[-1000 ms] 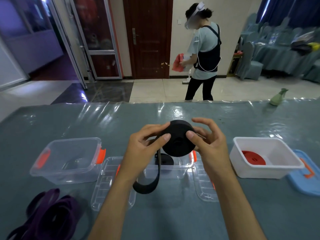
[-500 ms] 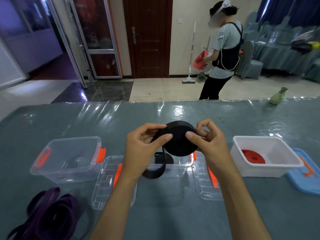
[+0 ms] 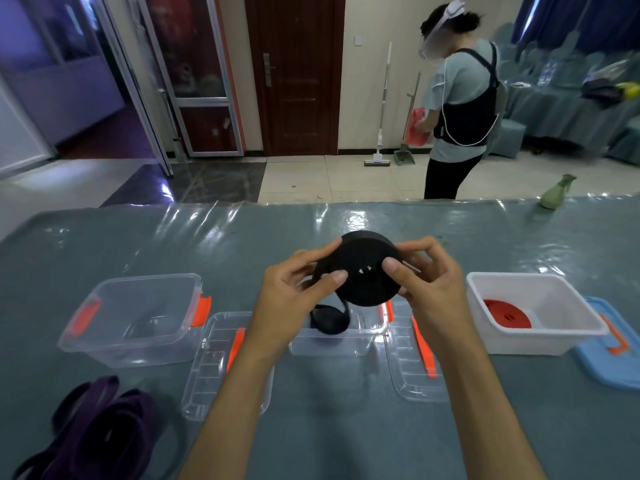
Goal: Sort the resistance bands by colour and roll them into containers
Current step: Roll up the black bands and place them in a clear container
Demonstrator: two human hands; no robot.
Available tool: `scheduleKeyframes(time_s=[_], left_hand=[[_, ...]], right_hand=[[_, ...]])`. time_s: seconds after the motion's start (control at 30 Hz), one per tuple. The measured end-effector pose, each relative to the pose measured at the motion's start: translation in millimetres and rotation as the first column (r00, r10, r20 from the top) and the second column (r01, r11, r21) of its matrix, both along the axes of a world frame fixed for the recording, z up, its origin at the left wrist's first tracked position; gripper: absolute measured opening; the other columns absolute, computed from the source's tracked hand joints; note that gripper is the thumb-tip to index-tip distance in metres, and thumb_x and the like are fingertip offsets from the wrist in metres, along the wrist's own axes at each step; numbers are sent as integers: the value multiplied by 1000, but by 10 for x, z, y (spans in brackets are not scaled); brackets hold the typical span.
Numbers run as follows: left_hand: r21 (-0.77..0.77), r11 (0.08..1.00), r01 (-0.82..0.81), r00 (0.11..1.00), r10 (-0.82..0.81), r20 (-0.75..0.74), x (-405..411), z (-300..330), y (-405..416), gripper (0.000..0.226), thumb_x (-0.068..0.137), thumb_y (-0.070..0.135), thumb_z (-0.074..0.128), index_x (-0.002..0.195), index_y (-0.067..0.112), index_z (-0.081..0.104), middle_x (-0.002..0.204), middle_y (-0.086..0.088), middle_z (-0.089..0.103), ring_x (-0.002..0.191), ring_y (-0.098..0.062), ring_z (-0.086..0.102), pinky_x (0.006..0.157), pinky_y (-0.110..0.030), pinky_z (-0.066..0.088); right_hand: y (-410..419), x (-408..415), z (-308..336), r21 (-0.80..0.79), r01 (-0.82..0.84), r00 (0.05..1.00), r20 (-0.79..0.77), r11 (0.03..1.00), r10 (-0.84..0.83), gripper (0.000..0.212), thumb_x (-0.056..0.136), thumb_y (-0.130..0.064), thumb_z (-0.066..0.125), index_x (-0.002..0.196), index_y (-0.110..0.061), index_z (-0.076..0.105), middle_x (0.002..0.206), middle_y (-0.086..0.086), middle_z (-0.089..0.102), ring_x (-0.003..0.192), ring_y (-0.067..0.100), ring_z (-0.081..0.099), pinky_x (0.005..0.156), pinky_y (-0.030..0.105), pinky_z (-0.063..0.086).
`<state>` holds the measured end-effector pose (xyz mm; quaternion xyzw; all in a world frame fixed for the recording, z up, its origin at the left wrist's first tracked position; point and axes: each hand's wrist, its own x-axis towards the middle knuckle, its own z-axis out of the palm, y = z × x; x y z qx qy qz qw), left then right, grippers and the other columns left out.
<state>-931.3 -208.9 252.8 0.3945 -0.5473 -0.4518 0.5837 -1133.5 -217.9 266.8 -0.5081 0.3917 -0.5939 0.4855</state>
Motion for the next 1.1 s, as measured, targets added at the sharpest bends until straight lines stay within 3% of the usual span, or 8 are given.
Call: scheduleKeyframes(time_s=[0.17, 0.3, 0.43, 0.5, 0.63, 0.73, 0.87, 1.1], left_hand=[[-39, 990, -137, 990, 136, -35, -67, -12, 24, 32, 82, 4, 85, 111, 16, 78, 107, 0, 81, 106, -17, 76, 94, -28, 59], [2, 1000, -4, 1000, 4, -2, -60, -20, 16, 42, 87, 4, 80, 124, 21, 73, 116, 3, 79, 112, -17, 74, 97, -28, 58], [-46, 994, -102, 994, 103, 21, -44, -19, 17, 32, 85, 7, 83, 115, 18, 78, 110, -1, 80, 107, -17, 76, 94, -28, 60], [-55, 985, -162, 987, 162, -1, -63, -29, 25, 24, 84, 9, 84, 106, 16, 79, 104, 0, 80, 102, -17, 77, 89, -27, 61], [-37, 989, -141, 990, 141, -11, -78, -20, 20, 25, 86, 9, 82, 111, 15, 79, 108, -2, 80, 105, -18, 76, 93, -29, 60], [-57, 978, -203, 979, 203, -6, -82, -10, 1, 24, 82, 9, 87, 105, 13, 80, 104, -3, 80, 101, -20, 77, 93, -35, 61], [-47, 966, -255, 966, 253, -41, -147, -20, 17, 18, 82, 7, 86, 97, 7, 77, 103, -3, 80, 98, -18, 77, 87, -29, 61], [-81, 973, -218, 975, 221, 30, -115, -89, -12, 21, 88, 8, 81, 108, 12, 81, 112, -2, 74, 104, -12, 72, 88, -19, 55]], right_hand=[[-36, -60, 8, -8, -62, 996, -65, 998, 61, 34, 81, -19, 78, 109, -12, 59, 94, 17, 76, 84, 29, 77, 68, 32, 60], [-23, -17, -26, -62, 61, 998, -30, 996, -63, 31, 79, -22, 78, 103, -8, 63, 100, 9, 78, 94, 25, 77, 74, 33, 62], [-60, -73, -75, -2, -73, 993, -92, 997, 73, 32, 81, -17, 79, 91, -6, 50, 83, 9, 71, 79, 32, 71, 71, 35, 60], [-48, -73, -70, 6, -110, 990, -89, 994, 110, 29, 81, -15, 78, 100, -9, 57, 87, 8, 75, 77, 25, 73, 66, 31, 58], [-31, 4, -79, -35, 10, 999, -30, 999, -11, 28, 80, -18, 80, 103, -10, 65, 103, 13, 78, 95, 27, 77, 73, 33, 60], [-51, 27, -110, -20, -2, 999, -54, 1000, 1, 38, 76, -29, 91, 88, -13, 59, 99, 22, 73, 92, 36, 72, 83, 48, 58], [-25, 59, -136, -59, 60, 996, -67, 996, -64, 31, 77, -25, 90, 95, -16, 67, 97, 12, 74, 93, 28, 72, 87, 47, 58], [-17, 42, -123, 34, -45, 999, -3, 998, 45, 30, 77, -17, 82, 88, -10, 54, 93, 10, 77, 85, 33, 76, 65, 38, 59]])
